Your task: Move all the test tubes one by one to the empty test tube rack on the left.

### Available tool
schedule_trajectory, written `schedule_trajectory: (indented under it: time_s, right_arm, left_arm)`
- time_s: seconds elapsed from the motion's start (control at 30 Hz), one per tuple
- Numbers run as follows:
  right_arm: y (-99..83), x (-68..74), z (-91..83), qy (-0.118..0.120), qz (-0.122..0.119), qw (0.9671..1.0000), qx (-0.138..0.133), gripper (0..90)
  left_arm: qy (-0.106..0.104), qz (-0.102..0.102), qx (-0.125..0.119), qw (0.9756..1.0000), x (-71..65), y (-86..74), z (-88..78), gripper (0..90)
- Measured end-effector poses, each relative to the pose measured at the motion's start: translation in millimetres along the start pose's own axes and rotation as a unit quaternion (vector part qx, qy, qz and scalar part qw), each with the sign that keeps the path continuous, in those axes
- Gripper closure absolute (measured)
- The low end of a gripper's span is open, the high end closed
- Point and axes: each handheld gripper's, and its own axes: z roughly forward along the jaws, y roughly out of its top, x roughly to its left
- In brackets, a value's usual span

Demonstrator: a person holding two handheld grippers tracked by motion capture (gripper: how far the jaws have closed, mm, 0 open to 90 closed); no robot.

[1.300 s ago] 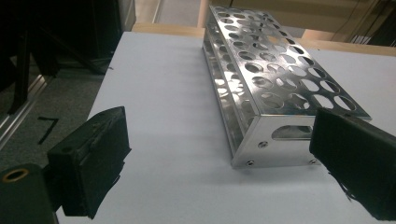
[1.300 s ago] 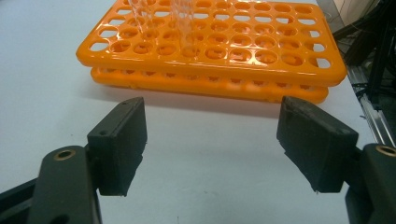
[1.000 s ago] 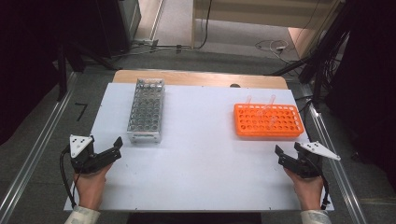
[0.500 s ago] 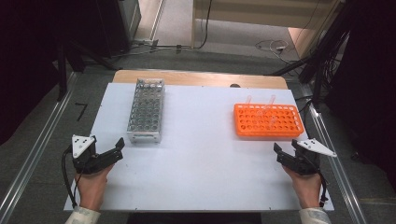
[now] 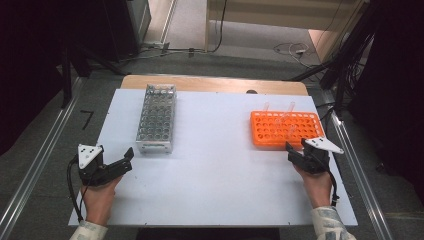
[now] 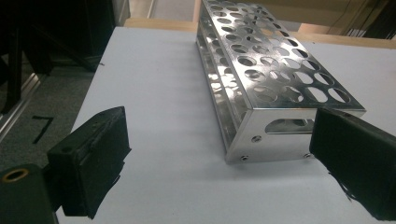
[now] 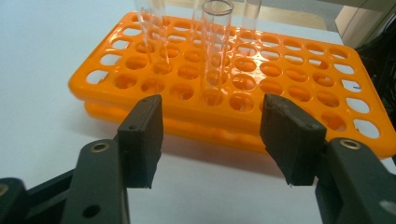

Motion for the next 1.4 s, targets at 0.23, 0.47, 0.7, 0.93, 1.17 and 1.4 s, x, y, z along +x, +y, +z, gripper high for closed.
schedule_trajectory:
  time_s: [0.23, 0.47, 0.7, 0.93, 1.17, 1.4]
  right_arm:
    - [4.3, 0.0, 12.3, -0.005, 0.002, 1.0, -0.006, 48.3]
    - [8.3, 5.3, 25.5, -0.007, -0.006, 0.9999, -0.004, 57.1]
    - [12.2, 1.4, 31.5, -0.017, 0.004, 0.9998, -0.011, 63.4]
    - [11.7, 3.9, 39.1, -0.017, -0.003, 0.9999, -0.003, 66.1]
    - [12.1, 4.9, 41.0, -0.02, -0.004, 0.9998, -0.008, 72.6]
    - [17.0, 3.8, 33.6, -0.02, 0.0, 0.9995, -0.025, 73.5]
  left_arm:
    - [-0.002, -0.006, -0.001, 1.0, 0.5, 0.2, 1.4, 4.9]
    - [-0.009, -0.001, 0.0, 1.0, -3.1, -0.2, -1.6, 4.9]
    - [-0.009, 0.001, 0.002, 1.0, -2.4, -0.8, 0.0, 4.9]
    - [-0.01, 0.003, 0.003, 0.9999, -3.1, -0.6, 0.0, 5.0]
    - [-0.012, 0.004, 0.002, 0.9999, -4.0, -1.1, -0.3, 5.0]
    - [-0.013, 0.009, 0.003, 0.9999, -5.3, -0.9, -0.2, 5.0]
